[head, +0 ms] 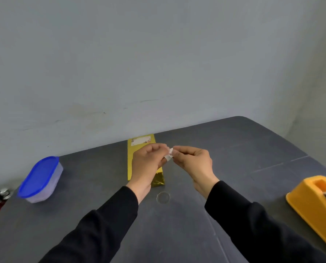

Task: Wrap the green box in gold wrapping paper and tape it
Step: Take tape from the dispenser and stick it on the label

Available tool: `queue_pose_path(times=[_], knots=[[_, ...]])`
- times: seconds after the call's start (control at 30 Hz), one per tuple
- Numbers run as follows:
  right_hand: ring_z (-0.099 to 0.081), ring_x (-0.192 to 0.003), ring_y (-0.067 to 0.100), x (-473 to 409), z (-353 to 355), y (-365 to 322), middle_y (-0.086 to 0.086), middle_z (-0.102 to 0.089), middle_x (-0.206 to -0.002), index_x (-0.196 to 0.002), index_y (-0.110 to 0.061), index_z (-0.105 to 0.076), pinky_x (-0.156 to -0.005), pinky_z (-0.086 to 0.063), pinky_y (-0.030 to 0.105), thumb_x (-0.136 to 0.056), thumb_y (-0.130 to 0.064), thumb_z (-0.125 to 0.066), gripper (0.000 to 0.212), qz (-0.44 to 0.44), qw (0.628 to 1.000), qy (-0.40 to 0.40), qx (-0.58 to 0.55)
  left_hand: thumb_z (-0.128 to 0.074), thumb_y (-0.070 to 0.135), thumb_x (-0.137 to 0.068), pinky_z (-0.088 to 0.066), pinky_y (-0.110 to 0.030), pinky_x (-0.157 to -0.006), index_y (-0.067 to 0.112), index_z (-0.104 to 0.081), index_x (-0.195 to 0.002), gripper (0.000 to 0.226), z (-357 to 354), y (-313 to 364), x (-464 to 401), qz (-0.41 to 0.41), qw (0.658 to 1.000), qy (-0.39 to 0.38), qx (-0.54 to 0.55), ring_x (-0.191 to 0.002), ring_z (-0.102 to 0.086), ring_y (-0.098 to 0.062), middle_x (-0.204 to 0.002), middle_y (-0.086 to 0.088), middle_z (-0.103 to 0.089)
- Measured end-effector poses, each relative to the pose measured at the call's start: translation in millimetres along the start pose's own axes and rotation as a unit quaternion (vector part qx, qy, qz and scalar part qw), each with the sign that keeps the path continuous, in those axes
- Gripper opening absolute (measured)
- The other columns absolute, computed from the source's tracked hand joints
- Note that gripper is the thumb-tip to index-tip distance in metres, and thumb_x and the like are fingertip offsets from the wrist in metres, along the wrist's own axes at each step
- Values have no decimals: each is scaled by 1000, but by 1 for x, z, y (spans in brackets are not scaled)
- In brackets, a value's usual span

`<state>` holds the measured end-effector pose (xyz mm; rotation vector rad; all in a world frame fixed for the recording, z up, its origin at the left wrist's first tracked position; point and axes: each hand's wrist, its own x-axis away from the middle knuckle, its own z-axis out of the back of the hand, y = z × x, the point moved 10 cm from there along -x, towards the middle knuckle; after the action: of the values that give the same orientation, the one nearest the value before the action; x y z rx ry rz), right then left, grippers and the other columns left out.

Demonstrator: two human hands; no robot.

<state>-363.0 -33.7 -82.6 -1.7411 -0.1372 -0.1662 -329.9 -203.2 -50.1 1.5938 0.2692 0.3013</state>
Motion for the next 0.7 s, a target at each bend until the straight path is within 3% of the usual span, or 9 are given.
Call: queue_pose_path(times=[0.2,0.3,0.47,0.6,0.7], knots=[[-77,-86,24,22,21,-66,5,-72,-78,-96,-9,-80,-81,-62,30,-86,1,-79,14,-84,992,40,-80,-82,7,-82,-57,-20,-82,15,-78,-106,25,-35,60,26,63,998,-3,13,-94,-75,-10,-96,-1,-80],[-76,-85,23,56,31,-106,15,-75,-88,-96,0,-77,-75,-62,25,-90,9,-69,13,-153,977,37,-146,-81,3,-81,-55,-15,-74,14,-79,-103,25,-50,105,53,88,995,4,37,-85,-73,-7,-94,-4,-80],[-74,-78,20,106,51,-138,15,-75,-86,-99,3,-73,-74,-64,27,-94,13,-62,16,-199,960,50,-190,-81,6,-83,-49,-14,-61,17,-80,-101,21,-69,142,103,95,995,12,39,-71,-64,-5,-88,-1,-80],[-75,-79,20,139,87,-155,12,-75,-85,-99,-3,-73,-83,-63,35,-92,3,-71,10,-153,978,83,-112,-79,4,-85,-58,-22,-80,12,-80,-103,20,-93,150,143,133,987,-18,92,-92,-75,-13,-97,-5,-80],[-74,-77,17,165,120,-168,12,-75,-86,-98,-3,-73,-77,-62,31,-90,1,-74,8,-132,980,105,-107,-79,11,-85,-57,-33,-90,7,-82,-95,11,-117,160,176,152,981,-45,116,-95,-75,-20,-96,-12,-79]])
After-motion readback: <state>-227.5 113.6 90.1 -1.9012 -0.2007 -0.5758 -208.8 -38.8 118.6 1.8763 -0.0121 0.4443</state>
